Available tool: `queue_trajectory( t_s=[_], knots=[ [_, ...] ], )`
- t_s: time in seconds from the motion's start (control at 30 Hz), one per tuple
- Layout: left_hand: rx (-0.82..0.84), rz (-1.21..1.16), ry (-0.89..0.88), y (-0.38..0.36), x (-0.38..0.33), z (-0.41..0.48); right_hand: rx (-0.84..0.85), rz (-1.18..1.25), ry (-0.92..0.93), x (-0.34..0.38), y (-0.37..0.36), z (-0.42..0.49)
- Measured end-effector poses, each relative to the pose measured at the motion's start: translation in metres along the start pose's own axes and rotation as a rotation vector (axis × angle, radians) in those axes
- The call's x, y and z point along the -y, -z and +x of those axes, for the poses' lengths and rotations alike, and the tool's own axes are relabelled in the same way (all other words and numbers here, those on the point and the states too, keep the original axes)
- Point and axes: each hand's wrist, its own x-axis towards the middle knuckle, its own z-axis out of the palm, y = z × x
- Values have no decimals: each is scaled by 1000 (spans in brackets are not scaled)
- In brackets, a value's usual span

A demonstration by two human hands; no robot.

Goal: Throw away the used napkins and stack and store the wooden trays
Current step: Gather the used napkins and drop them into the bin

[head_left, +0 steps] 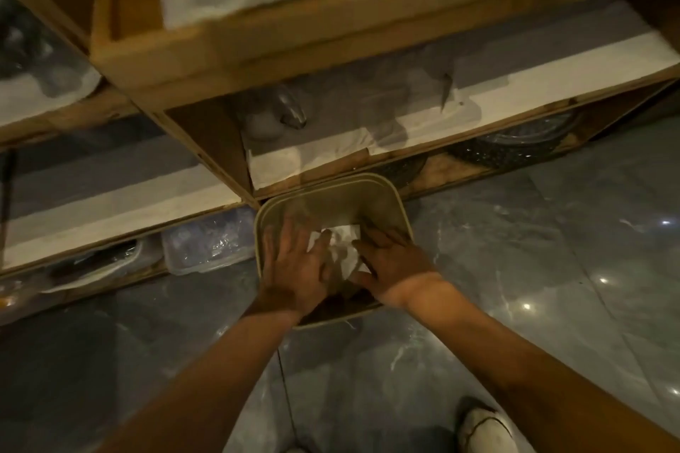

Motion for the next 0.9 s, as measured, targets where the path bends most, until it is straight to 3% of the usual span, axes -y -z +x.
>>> queue_trajectory(
  t_s=[0.17, 0.33, 0.6, 0.9],
  knots=[
    [195, -166, 175, 70, -20, -50, -134, 6, -40, 11, 45, -65],
    [313, -207, 185, 181, -31, -134, -103, 9, -129, 41, 127, -165],
    [162, -139, 87, 383, -22, -299, -164, -148, -125, 142, 274, -368],
    [-137, -200, 61, 565, -28, -409, -530, -86, -54, 227, 402, -495]
  ],
)
